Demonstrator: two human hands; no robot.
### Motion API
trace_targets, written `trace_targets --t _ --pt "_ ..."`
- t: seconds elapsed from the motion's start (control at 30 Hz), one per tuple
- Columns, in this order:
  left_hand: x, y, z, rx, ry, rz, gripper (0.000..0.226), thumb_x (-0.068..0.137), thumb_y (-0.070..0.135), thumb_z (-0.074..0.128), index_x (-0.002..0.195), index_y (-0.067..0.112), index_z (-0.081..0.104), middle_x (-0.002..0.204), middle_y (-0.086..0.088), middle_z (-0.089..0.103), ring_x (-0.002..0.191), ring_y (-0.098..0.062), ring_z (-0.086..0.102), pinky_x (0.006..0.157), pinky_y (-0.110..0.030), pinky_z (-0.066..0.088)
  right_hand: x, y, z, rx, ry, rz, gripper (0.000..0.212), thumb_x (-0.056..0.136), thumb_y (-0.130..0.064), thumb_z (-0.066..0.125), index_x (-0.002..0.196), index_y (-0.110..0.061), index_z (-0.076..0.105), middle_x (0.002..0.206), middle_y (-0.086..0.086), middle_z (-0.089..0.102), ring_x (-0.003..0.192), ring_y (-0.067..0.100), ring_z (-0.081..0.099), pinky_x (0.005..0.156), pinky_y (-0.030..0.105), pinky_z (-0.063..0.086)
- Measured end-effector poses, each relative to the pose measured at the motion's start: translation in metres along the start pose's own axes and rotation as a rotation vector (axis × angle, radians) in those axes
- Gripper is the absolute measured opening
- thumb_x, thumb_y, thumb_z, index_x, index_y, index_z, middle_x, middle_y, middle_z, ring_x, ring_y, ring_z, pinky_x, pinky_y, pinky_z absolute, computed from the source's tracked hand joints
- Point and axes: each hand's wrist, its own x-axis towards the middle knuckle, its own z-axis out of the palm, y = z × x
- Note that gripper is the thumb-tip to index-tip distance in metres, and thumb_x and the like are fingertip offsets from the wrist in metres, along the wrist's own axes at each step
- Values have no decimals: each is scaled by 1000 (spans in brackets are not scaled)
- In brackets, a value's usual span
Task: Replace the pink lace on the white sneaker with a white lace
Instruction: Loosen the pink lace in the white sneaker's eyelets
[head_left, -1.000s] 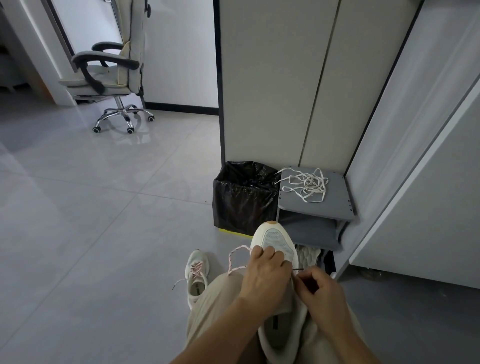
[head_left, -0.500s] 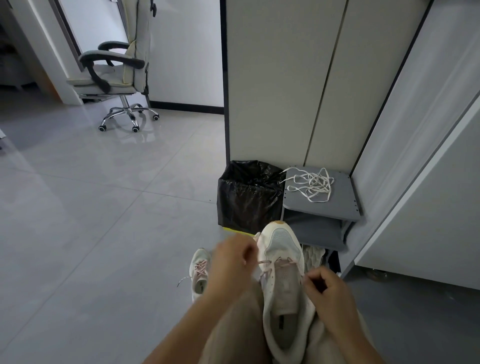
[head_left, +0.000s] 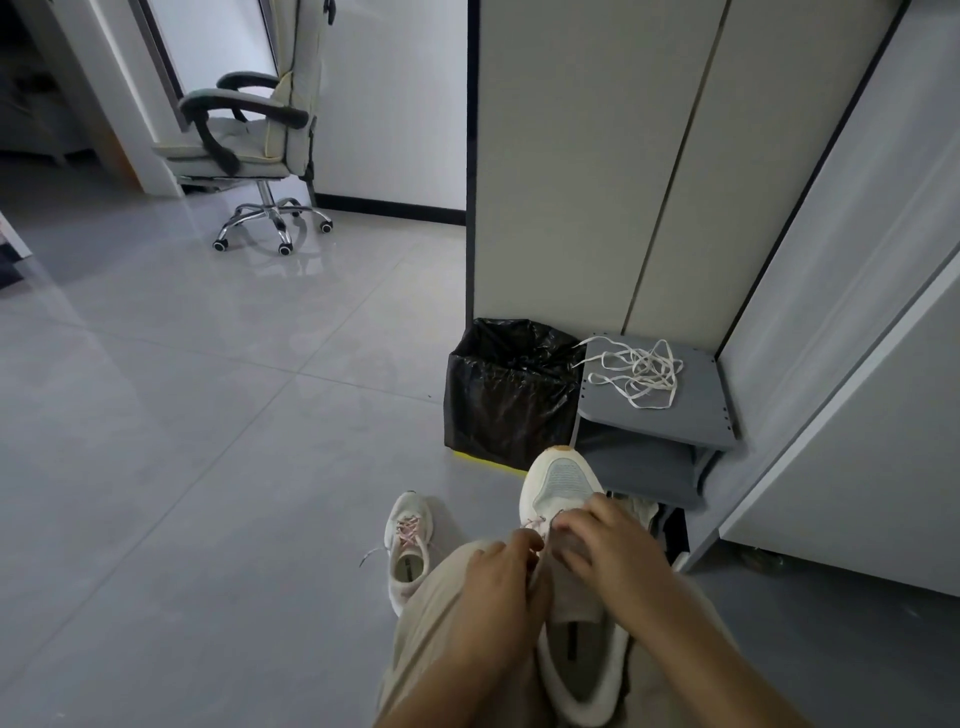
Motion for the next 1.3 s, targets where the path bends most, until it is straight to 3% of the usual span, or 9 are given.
trace_targets --t 0.17,0.3,0.47,0.67,0.8,0.93,1.07,1.2,1.3 --pt "-4 -10 3 -122 15 20 23 92 38 43 113 35 52 92 9 65 88 -8 53 65 -12 35 14 -1 -7 -24 -110 -14 15 82 -26 66 78 -21 53 82 -10 50 76 6 49 56 12 29" --pt "-6 -16 6 -122 42 -14 27 88 40 39 113 42 51 88 13 65 84 -4 57 71 -23 43 -3 22 -48 159 -259 56 24 87 -18 60 70 -29 46 72 -13 45 65 3 46 61 10 36" --pt "-2 -3 6 -193 11 41 38 85 40 36 115 37 59 89 7 68 81 -7 58 71 -17 42 -34 54 -60 507 -95 337 28 77 -1 70 73 -27 60 68 -6 60 65 4 54 57 12 42" --pt "-3 -6 15 -239 -24 4 30 82 38 40 111 43 49 68 6 61 64 -10 55 63 -40 46 -3 7 -25 -3 92 -28 21 64 -32 79 75 -24 64 81 -6 51 77 6 53 68 18 42" --pt "-6 -4 5 -242 6 31 33 82 36 40 114 40 48 73 6 63 67 -9 55 61 -26 44 6 -1 -16 -148 42 -167 22 76 -39 59 64 -21 62 70 -6 53 72 9 47 65 20 33" --pt "-9 -3 -2 -150 24 56 31 91 31 45 117 38 59 88 10 67 79 -3 53 66 -3 34 -13 22 -48 409 -34 204 16 88 -23 62 72 -19 62 74 -4 54 69 8 53 60 12 38" --pt "-7 -1 2 -186 51 54 35 87 33 43 117 32 61 80 7 68 71 -6 56 66 -16 40 -41 57 -56 607 143 501 16 87 -9 61 73 -18 62 81 12 64 76 21 60 59 7 40" --pt "-7 -2 3 -214 68 77 35 93 24 48 126 31 55 96 4 67 94 -10 51 67 -2 30 -34 42 -31 238 189 337 27 78 -47 52 80 -22 62 95 0 55 90 18 51 76 18 37" --pt "-8 7 -2 -219 71 105 31 89 18 52 117 26 63 87 3 68 91 -8 51 68 1 30 -16 18 -15 -142 240 14 21 72 -42 67 81 -24 66 88 -4 57 85 15 46 75 29 33"
